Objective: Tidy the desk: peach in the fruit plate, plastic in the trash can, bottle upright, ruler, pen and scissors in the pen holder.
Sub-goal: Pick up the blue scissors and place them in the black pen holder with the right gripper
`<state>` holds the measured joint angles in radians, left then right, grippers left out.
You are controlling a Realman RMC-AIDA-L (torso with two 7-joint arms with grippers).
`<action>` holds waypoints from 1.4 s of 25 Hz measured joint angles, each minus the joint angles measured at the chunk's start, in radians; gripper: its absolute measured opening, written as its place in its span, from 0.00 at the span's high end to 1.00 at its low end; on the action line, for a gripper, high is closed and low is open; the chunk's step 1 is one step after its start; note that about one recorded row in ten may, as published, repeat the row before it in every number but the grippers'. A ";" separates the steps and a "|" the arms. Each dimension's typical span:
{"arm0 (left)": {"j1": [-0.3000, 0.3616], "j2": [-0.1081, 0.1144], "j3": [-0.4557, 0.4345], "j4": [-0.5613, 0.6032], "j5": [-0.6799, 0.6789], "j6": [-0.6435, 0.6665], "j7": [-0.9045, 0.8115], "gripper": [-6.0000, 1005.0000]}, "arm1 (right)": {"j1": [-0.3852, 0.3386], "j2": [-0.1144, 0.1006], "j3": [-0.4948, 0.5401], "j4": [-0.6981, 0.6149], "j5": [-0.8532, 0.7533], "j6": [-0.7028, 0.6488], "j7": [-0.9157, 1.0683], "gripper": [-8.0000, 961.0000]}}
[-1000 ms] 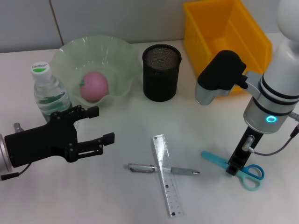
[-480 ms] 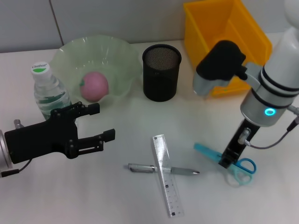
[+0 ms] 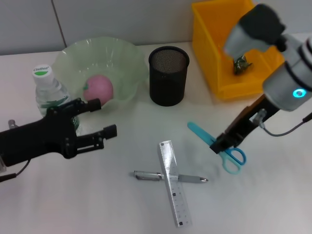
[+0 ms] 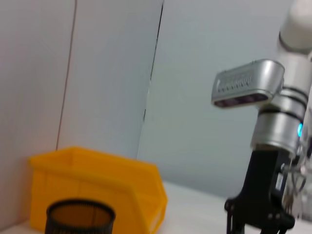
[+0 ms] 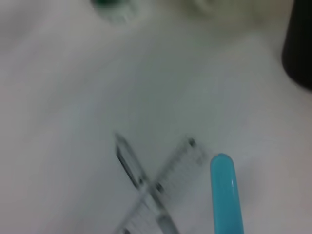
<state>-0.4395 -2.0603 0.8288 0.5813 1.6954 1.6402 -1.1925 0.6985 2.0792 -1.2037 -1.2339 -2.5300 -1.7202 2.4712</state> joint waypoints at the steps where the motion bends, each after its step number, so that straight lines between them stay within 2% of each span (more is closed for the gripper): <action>1: 0.000 -0.001 -0.008 0.000 -0.009 0.014 -0.007 0.17 | -0.014 0.000 0.026 -0.011 0.027 -0.001 -0.022 0.76; 4: -0.005 -0.003 -0.018 -0.005 -0.038 0.061 -0.034 0.17 | -0.075 -0.001 0.118 -0.040 0.153 -0.002 -0.114 0.76; 8: -0.012 -0.004 -0.018 -0.007 -0.055 0.100 -0.058 0.17 | -0.120 -0.002 0.183 -0.045 0.251 -0.002 -0.195 0.76; 9: -0.015 -0.006 -0.015 -0.008 -0.073 0.119 -0.064 0.17 | -0.151 -0.002 0.222 -0.039 0.319 -0.002 -0.251 0.76; 16: -0.022 -0.009 -0.010 -0.011 -0.096 0.138 -0.072 0.17 | -0.234 -0.002 0.324 0.018 0.522 0.003 -0.425 0.76; 21: -0.029 -0.010 -0.009 -0.015 -0.097 0.140 -0.076 0.17 | -0.239 -0.005 0.383 0.096 0.613 -0.003 -0.516 0.76; 27: -0.033 -0.011 -0.008 -0.026 -0.097 0.142 -0.068 0.17 | -0.229 -0.005 0.400 0.143 0.653 0.011 -0.573 0.76; 32: -0.035 -0.011 -0.008 -0.026 -0.097 0.142 -0.067 0.17 | -0.177 -0.009 0.408 0.232 0.683 0.019 -0.653 0.76; 35: -0.036 -0.009 -0.008 -0.026 -0.096 0.136 -0.082 0.17 | -0.126 -0.028 0.421 0.342 0.741 0.015 -0.737 0.76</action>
<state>-0.4755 -2.0696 0.8206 0.5553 1.5992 1.7759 -1.2746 0.5726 2.0515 -0.7824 -0.8916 -1.7891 -1.7051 1.7345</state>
